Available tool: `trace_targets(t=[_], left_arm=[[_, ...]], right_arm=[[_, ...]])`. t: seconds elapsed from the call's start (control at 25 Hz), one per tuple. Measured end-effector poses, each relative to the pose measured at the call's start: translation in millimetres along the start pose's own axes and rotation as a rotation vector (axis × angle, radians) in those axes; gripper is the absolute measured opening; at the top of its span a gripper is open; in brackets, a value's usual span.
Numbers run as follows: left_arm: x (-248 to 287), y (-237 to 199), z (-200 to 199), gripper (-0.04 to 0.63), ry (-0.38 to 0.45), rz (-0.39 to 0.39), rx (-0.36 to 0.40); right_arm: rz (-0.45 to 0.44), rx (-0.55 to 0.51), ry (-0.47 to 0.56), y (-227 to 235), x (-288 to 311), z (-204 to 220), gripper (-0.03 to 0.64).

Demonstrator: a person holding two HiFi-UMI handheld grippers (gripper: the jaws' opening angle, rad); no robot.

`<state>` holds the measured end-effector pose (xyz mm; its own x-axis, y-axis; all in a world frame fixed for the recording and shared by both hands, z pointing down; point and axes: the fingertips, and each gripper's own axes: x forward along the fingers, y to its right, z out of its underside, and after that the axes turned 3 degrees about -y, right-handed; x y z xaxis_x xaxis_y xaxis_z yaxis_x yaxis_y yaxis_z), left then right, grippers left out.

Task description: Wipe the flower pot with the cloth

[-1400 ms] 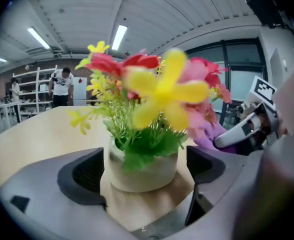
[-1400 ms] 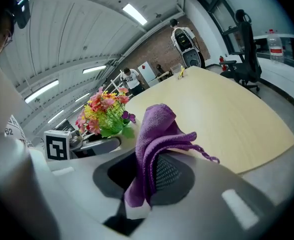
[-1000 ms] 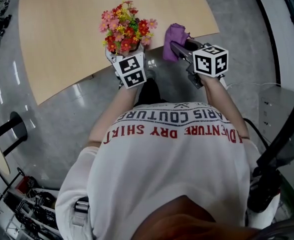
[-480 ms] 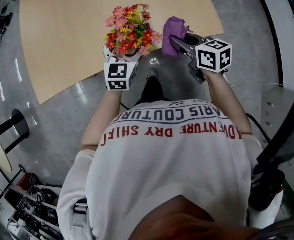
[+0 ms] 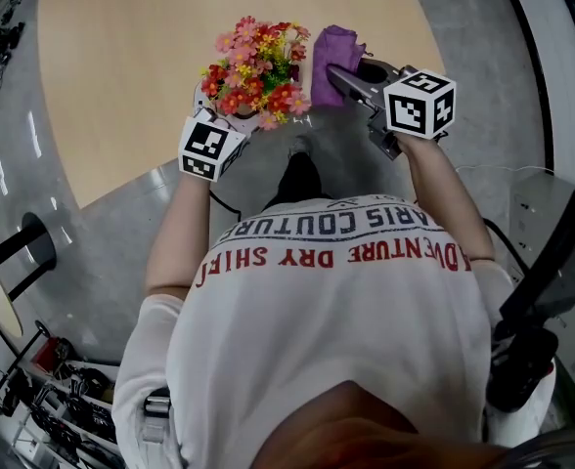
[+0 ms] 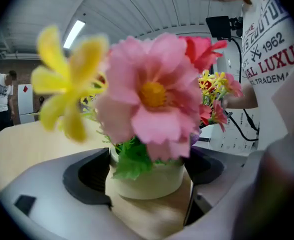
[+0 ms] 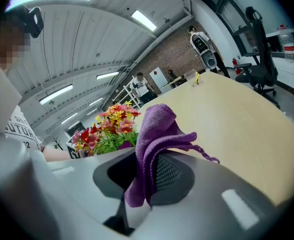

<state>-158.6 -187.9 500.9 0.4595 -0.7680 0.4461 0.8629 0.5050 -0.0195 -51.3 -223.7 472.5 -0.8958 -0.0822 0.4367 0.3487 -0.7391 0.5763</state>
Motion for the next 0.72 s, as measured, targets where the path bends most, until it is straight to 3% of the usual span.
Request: trace_targets(t=[0.52, 0.72], left_arm=[[-1.8, 1.2, -5.8, 0.476, 0.031, 0.028, 0.005], [2.0, -3.1, 1.7, 0.476, 0.036, 0.034, 0.010]], right_arm=[[-0.064, 0.018, -0.090, -4.7, 44.1, 4.6, 0.046], [0.007, 0.007, -0.181, 15.5, 61.3, 16.3, 0.044]])
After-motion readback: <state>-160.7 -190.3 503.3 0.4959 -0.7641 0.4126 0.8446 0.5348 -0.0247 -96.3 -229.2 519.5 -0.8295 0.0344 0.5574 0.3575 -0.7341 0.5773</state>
